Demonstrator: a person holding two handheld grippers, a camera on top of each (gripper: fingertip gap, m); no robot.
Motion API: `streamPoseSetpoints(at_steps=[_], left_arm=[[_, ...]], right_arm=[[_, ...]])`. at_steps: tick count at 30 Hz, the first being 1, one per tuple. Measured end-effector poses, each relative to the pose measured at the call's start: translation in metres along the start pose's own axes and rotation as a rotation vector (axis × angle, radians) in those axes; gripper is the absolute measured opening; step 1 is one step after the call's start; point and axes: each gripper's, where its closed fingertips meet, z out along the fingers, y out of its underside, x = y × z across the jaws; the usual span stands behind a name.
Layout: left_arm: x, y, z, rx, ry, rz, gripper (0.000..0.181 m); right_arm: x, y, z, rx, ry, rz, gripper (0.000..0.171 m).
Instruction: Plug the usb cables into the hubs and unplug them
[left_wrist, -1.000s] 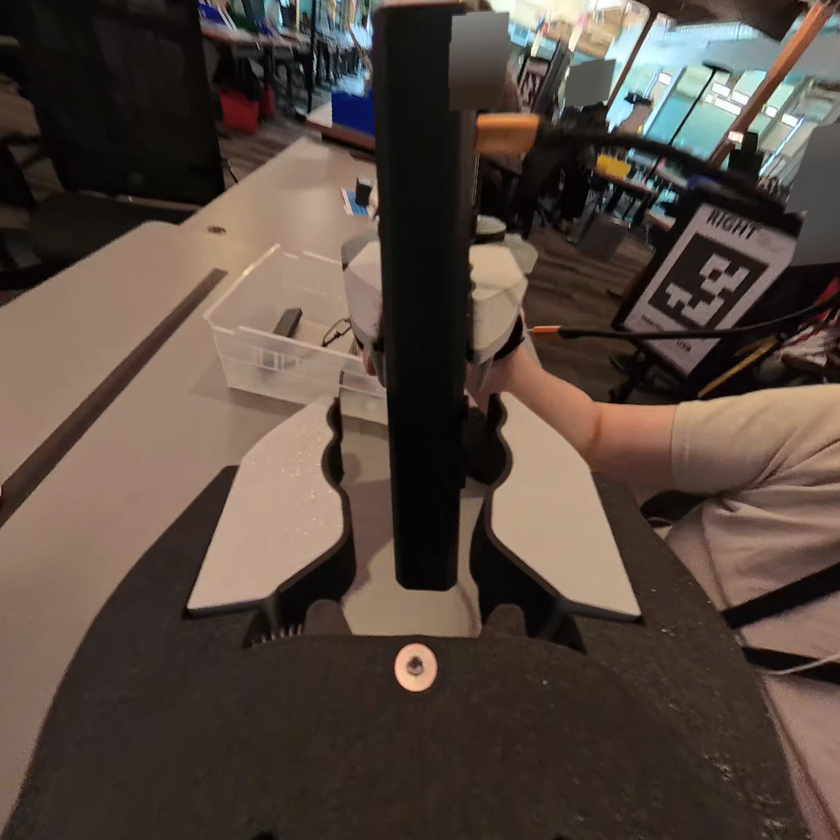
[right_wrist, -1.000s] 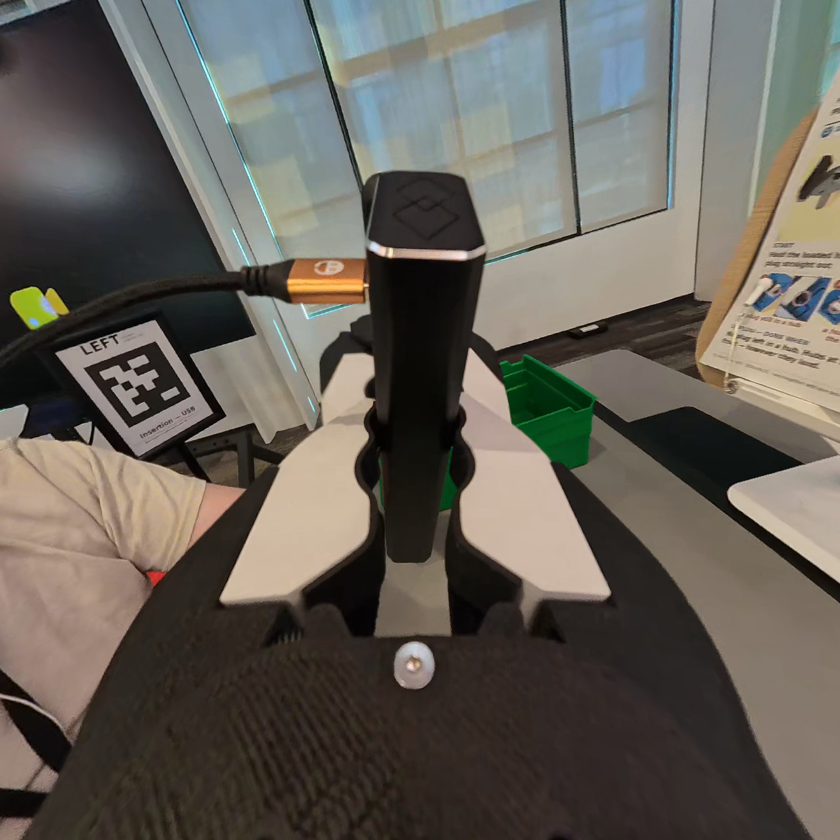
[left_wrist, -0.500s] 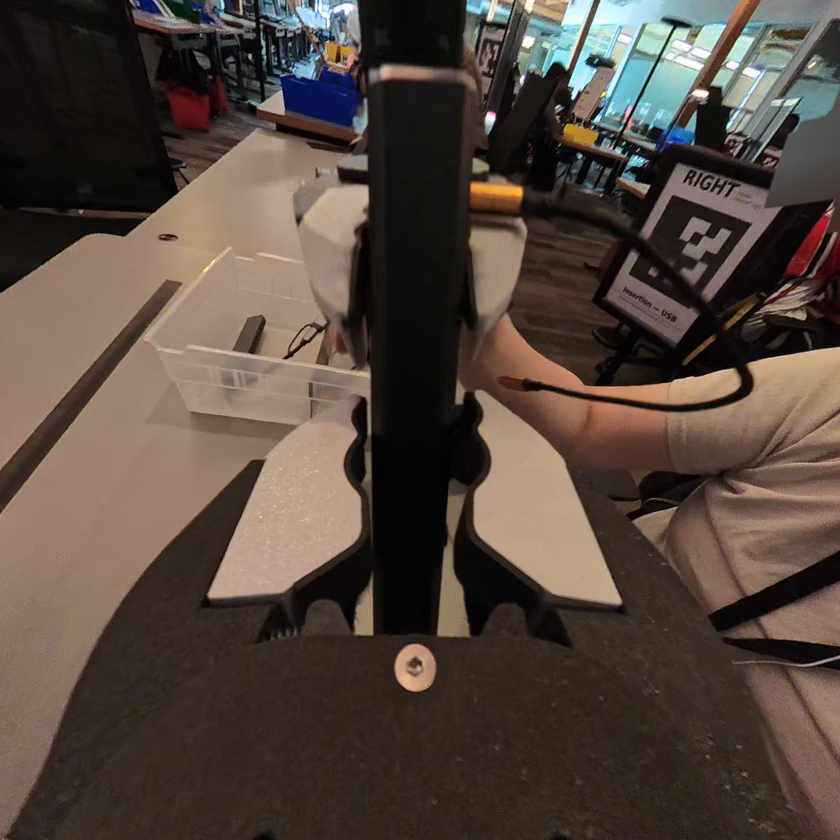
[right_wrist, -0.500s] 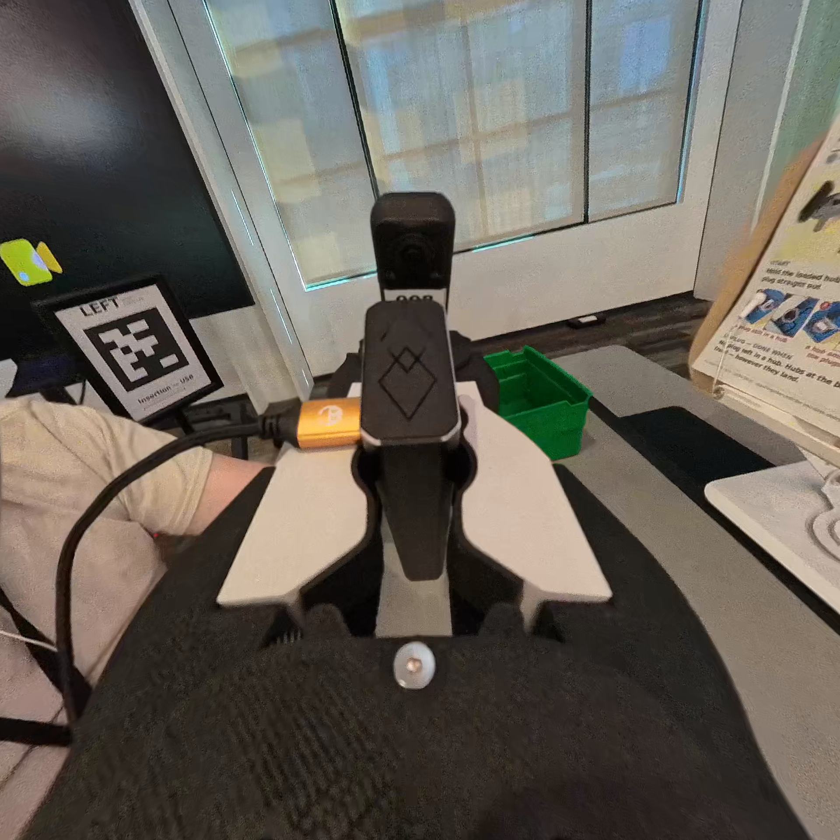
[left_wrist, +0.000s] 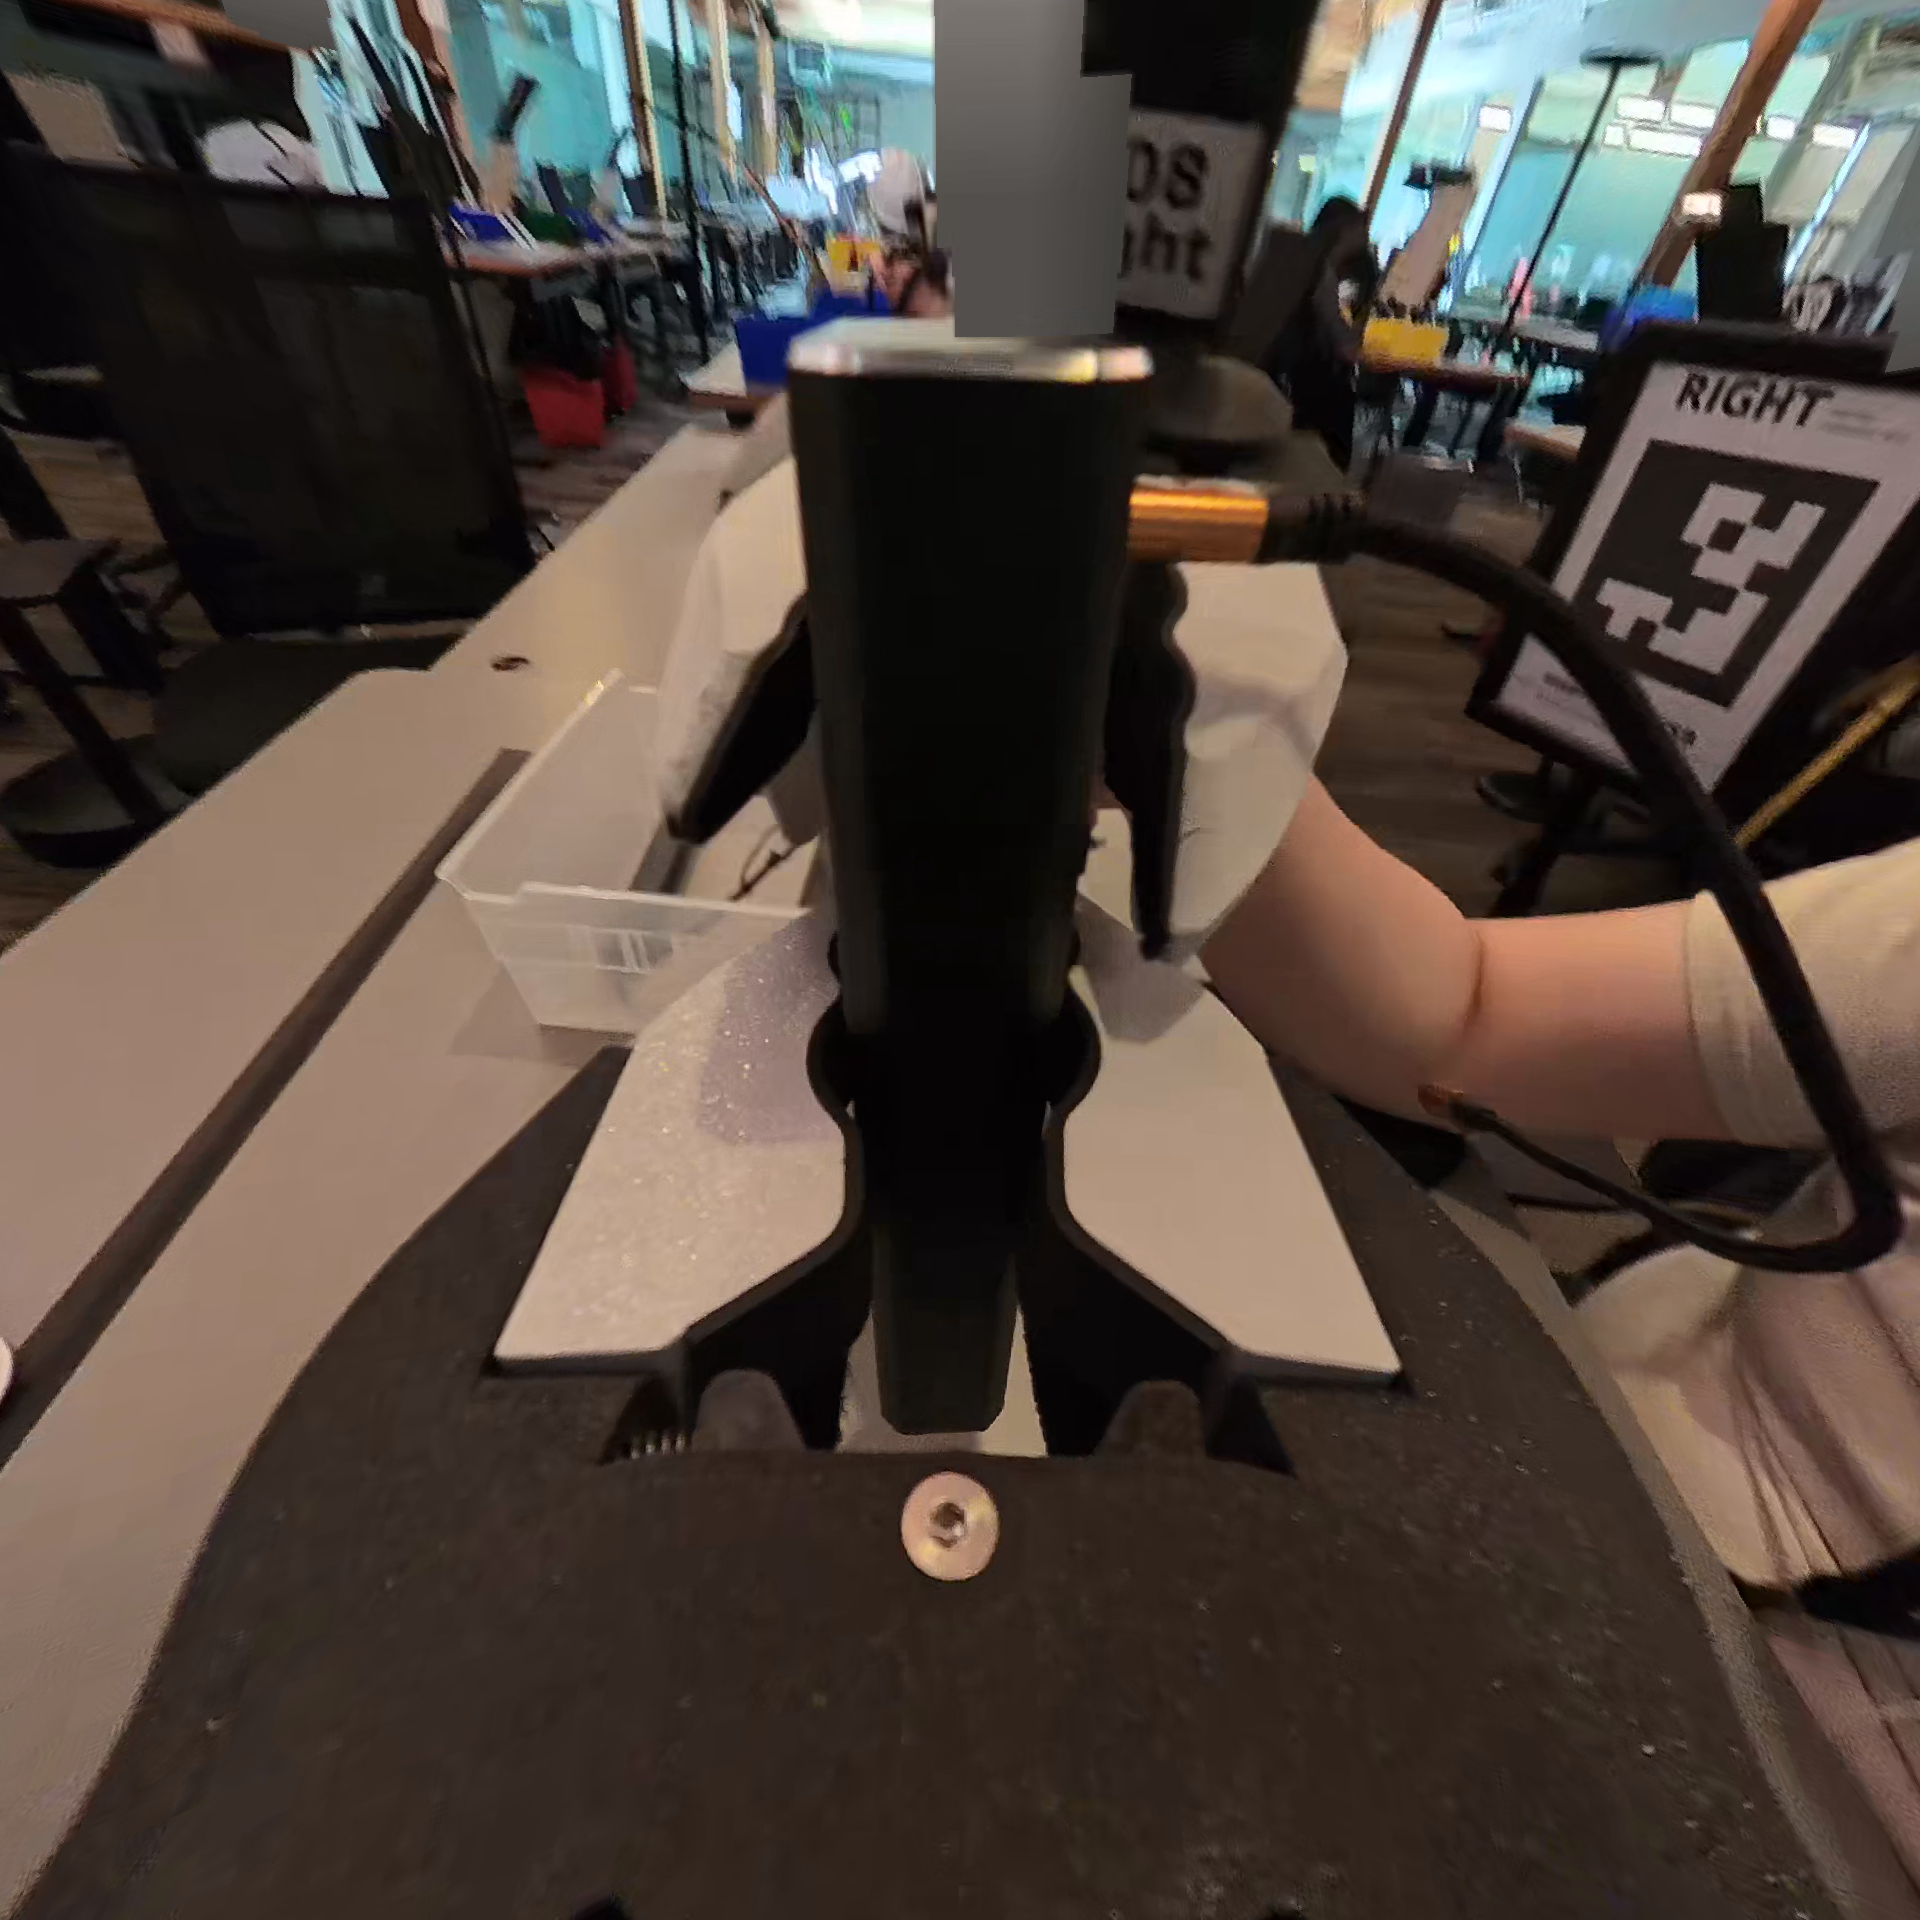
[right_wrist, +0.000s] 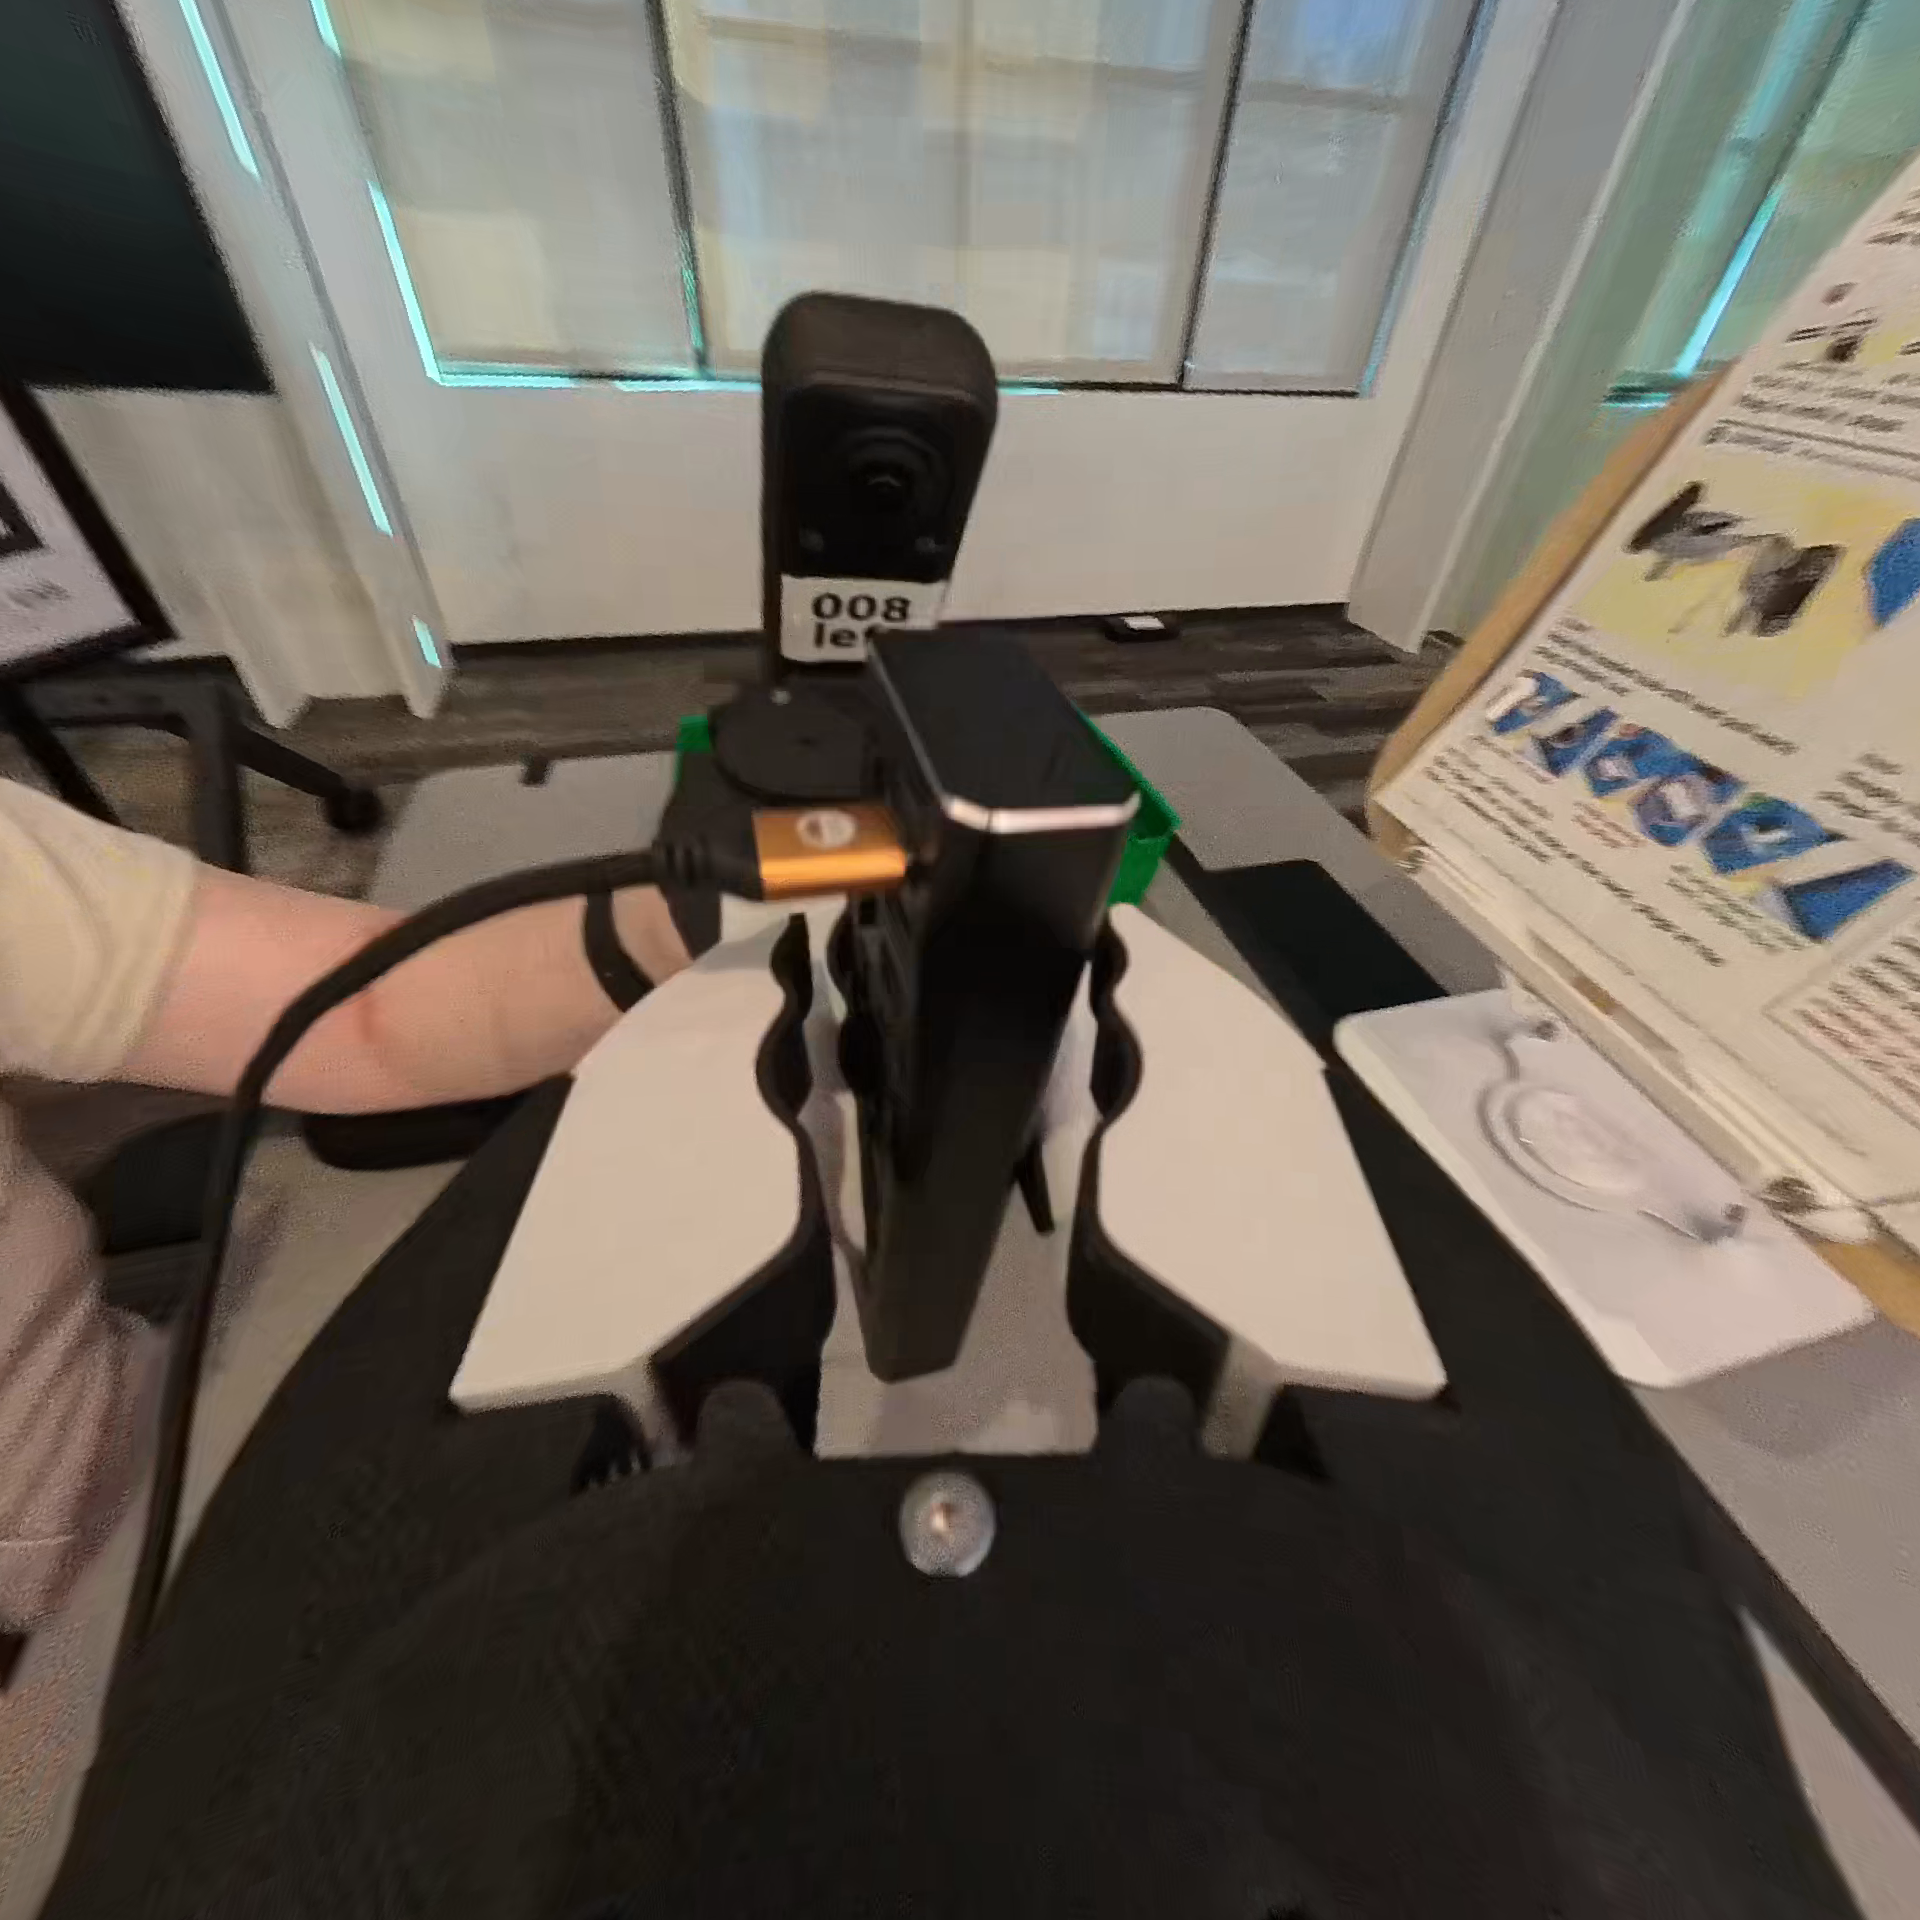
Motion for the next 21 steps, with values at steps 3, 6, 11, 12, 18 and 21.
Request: streamPoseSetpoints(at_steps=[3, 6, 11, 12, 18, 21], left_arm=[[-0.018, -0.013, -0.01, 0.119, -0.122, 0.017, 0.031], [-0.048, -0.019, -0.03, 0.161, -0.371, 0.082, 0.03], [-0.08, -0.021, -0.063, 0.146, -0.724, 0.214, 0.03], [-0.08, -0.022, -0.064, 0.153, -0.743, 0.224, 0.03], [-0.073, -0.023, -0.055, 0.171, -0.741, 0.25, 0.03], [-0.071, -0.021, -0.051, 0.166, -0.733, 0.257, 0.03]], right_arm=[[0.023, 0.0, -0.019, -0.073, 0.227, -0.115, 0.054], [0.04, -0.04, -0.044, 0.117, 0.459, -0.115, 0.049], [0.003, -0.088, -0.051, 0.415, 0.582, -0.152, 0.041], [0.0, -0.083, -0.038, 0.379, 0.59, -0.161, 0.043], [0.019, -0.045, 0.004, 0.239, 0.628, -0.118, 0.035], [0.022, -0.046, 0.002, 0.282, 0.615, -0.133, 0.016]])
